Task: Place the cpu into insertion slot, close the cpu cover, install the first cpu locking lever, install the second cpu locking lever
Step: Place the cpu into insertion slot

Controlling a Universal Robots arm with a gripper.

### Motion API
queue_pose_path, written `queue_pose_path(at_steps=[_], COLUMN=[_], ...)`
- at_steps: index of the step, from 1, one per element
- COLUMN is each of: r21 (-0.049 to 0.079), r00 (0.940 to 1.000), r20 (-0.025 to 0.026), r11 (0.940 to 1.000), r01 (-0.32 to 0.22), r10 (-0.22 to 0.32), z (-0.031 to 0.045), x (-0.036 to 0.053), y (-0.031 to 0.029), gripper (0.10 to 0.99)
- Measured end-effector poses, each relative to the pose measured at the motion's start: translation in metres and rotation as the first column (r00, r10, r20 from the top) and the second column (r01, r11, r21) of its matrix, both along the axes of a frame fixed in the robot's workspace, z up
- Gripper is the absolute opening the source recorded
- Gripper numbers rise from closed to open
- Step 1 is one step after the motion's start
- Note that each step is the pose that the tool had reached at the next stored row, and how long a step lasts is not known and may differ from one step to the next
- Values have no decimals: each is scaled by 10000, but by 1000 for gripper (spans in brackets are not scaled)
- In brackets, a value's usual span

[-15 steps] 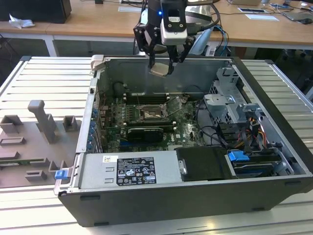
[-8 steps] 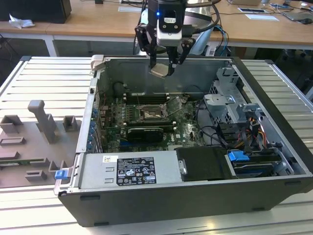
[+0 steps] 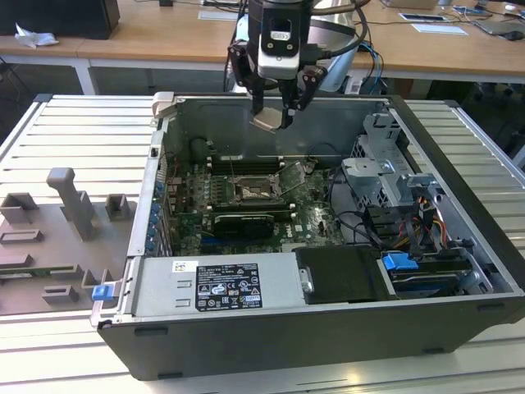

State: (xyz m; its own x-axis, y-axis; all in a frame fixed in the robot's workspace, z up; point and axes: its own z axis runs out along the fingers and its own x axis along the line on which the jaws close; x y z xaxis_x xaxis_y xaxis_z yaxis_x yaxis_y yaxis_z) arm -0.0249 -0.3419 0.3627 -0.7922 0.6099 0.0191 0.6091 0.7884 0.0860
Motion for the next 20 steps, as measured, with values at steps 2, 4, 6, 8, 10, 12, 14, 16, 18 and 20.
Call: queue_pose_path(at_steps=[2,4,6,8,10,12,14,16,18,20], r21=[0,0,-1,-1,-1,-2,-3,-3,-3,-4], r00=[9997,9991,9978,9965,9937,9921,9898,9878,9858,9832], r20=[-5,-9,-14,-16,-21,-23,-28,-33,-37,-43], r11=[9997,9991,9978,9965,9937,9921,9898,9878,9858,9832], r01=[251,421,661,837,1120,1257,1427,1556,1677,1825], r10=[-251,-421,-661,-837,-1120,-1257,-1427,-1556,-1677,-1825], z=[-11,-19,-30,-38,-52,-58,-65,-70,-74,-80], x=[0,0,0,0,0,0,0,0,0,0], y=[0,0,0,0,0,0,0,0,0,0], gripper=[541,541,541,541,541,541,541,541,541,541])
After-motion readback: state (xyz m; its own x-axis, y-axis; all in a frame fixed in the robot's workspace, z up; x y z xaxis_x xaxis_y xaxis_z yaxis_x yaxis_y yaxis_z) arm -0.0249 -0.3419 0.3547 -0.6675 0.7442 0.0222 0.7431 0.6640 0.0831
